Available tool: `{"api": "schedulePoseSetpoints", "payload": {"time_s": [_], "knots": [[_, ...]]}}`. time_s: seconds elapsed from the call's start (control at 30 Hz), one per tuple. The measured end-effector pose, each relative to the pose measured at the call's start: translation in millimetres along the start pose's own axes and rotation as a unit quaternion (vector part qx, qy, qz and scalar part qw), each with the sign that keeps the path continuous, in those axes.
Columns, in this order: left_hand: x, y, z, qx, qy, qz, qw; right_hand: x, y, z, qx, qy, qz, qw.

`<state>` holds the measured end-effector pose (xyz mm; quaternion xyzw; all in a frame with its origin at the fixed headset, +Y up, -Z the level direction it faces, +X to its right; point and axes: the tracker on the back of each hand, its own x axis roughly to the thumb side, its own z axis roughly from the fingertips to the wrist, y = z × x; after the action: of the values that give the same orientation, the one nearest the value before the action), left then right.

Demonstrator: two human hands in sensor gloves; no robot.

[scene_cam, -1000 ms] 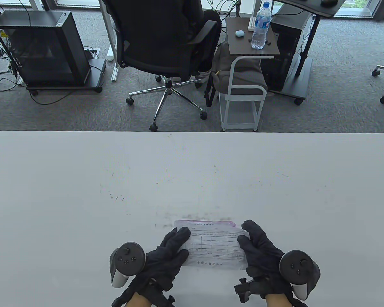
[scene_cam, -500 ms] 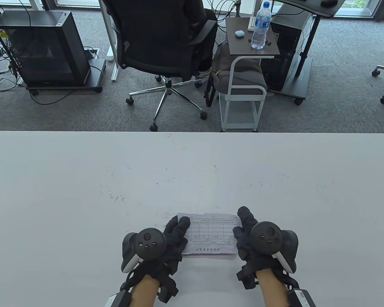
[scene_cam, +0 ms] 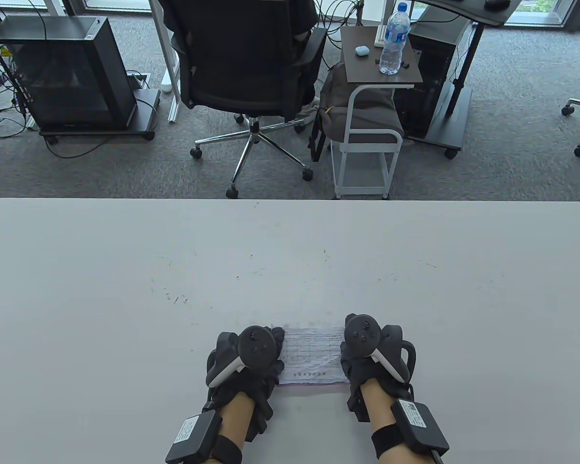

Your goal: Flatten crumpled invoices and stack

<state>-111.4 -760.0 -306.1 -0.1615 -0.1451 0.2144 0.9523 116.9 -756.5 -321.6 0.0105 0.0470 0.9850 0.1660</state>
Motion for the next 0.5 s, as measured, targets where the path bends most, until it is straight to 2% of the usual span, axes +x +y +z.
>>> {"api": "schedulePoseSetpoints", "payload": {"time_s": [0.33,0.5], "knots": [[-3.1,-9.2,-9.1,-0.026,0.046,-0.005,0.999,10.6,19.4,-5.1,0.014,-0.004,0.083,0.996],[-0.2,-11.0,-9.0,-0.049,0.082,-0.116,0.989,17.3,24.0,-2.6,0.005,-0.001,0.155,0.988]]}}
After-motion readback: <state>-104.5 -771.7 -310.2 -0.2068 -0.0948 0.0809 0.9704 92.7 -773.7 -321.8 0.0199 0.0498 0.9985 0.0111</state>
